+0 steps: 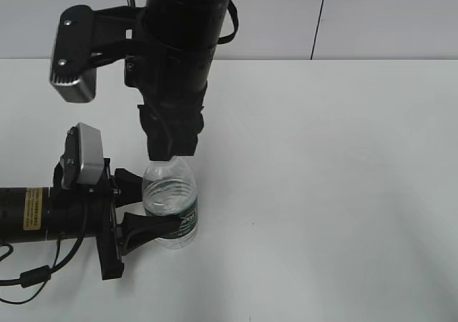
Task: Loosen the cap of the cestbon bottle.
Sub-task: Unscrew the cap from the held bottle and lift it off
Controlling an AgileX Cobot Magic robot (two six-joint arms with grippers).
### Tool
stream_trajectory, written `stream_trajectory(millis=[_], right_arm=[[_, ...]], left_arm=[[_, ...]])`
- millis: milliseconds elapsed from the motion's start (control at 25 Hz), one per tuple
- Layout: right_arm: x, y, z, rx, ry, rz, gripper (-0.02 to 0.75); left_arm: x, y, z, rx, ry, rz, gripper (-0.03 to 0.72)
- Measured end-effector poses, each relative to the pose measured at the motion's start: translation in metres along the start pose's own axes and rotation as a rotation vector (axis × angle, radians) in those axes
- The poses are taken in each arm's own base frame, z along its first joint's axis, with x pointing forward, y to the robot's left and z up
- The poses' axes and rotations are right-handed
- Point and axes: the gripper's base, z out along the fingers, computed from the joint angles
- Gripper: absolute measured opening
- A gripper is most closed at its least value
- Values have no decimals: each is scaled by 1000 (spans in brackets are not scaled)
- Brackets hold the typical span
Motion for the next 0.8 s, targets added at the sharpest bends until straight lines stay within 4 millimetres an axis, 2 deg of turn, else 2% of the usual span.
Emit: stream_trajectory(millis=[280, 400, 680, 800], right_arm=[[0, 0, -1, 3, 3, -306, 301], [1, 0, -2, 5, 7, -386, 300], [1, 0, -5, 14, 8, -419, 298], [0, 2, -15, 33, 7, -416, 298]], left_arm=[[0, 0, 0, -1, 0, -1, 363], [0, 0, 0, -2, 1, -4, 363], [0, 1, 0, -4, 0, -5, 363], [0, 1, 0, -3, 1, -5, 363]])
